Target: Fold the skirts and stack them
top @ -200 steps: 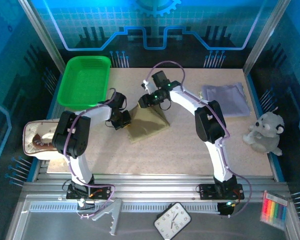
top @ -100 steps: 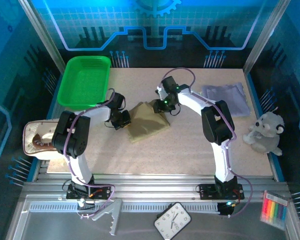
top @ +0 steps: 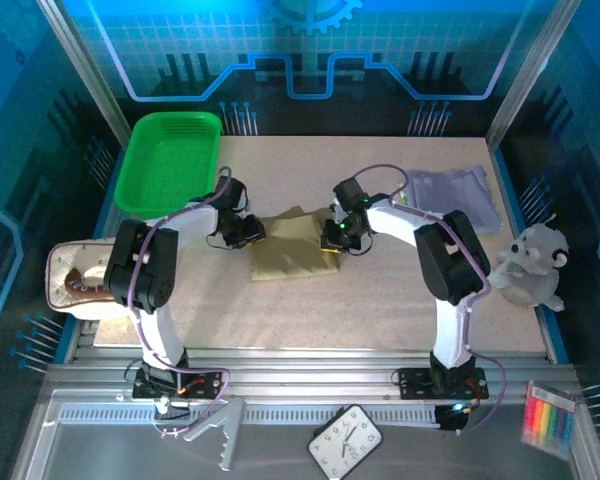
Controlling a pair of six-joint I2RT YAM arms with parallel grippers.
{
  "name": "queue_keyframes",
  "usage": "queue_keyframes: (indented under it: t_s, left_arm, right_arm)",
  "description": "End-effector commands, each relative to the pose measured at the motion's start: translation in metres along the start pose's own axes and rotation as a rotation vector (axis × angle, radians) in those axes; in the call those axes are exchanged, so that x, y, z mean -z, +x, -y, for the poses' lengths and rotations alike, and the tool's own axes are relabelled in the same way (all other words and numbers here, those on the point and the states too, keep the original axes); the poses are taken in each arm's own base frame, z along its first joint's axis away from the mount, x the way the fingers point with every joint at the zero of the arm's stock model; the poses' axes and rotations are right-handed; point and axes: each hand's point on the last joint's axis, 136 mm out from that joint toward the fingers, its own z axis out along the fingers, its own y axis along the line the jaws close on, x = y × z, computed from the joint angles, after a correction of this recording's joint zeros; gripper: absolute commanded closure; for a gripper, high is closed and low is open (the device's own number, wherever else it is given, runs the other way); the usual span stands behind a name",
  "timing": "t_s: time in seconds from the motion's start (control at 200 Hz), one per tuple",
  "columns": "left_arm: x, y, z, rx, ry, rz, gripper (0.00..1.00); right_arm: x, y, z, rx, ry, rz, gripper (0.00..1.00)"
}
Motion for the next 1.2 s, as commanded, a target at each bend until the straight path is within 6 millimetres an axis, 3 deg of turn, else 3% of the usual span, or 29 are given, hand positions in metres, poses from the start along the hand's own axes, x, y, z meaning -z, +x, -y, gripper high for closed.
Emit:
queue_keyframes:
  t_s: [0.0, 0.095, 0.165, 0.305, 0.39, 0.585, 0.775, 0.88, 0.965, 1.095, 1.195]
  left_arm:
    - [0.044, -0.012, 0.012, -0.005, 0.01, 0.076, 0.6]
    - [0.067, -0.014, 0.019, 0.094, 0.049, 0.145, 0.57]
    - [0.078, -0.012, 0.036, 0.153, 0.148, 0.179, 0.57]
    - [0.079, -0.011, 0.074, 0.207, 0.311, 0.176, 0.67]
    - [0.07, -0.011, 0.085, 0.226, 0.317, 0.171, 0.73]
    - [0.021, -0.012, 0.06, 0.362, 0.216, 0.132, 0.78]
    - [-0.023, -0.005, 0.019, 0.405, 0.052, 0.099, 0.77]
    - [-0.04, 0.003, 0.006, 0.403, 0.001, 0.06, 0.74]
    - [-0.044, 0.007, 0.005, 0.395, -0.001, 0.039, 0.7]
    - [-0.038, 0.006, 0.008, 0.362, 0.004, 0.05, 0.64]
    - [-0.033, 0.004, 0.013, 0.338, 0.014, 0.04, 0.59]
  right_arm:
    - [0.035, -0.018, -0.008, -0.051, 0.038, 0.151, 0.75]
    - [0.058, -0.029, -0.014, 0.041, 0.096, 0.221, 0.7]
    - [0.064, -0.033, -0.028, 0.114, 0.085, 0.227, 0.79]
    - [0.045, -0.035, -0.058, 0.17, -0.047, 0.179, 0.99]
    - [0.028, -0.041, -0.072, 0.144, -0.118, 0.151, 1.0]
    - [-0.006, -0.052, -0.084, 0.105, -0.165, 0.108, 1.0]
    - [-0.038, -0.048, -0.054, 0.013, -0.066, 0.077, 1.0]
    - [-0.048, -0.043, -0.031, -0.045, 0.003, 0.073, 0.94]
    - [-0.044, -0.041, -0.031, -0.064, -0.036, 0.072, 0.84]
    - [-0.005, -0.044, -0.035, 0.023, -0.038, 0.162, 0.58]
    - [0.019, -0.042, -0.019, 0.036, -0.001, 0.177, 0.5]
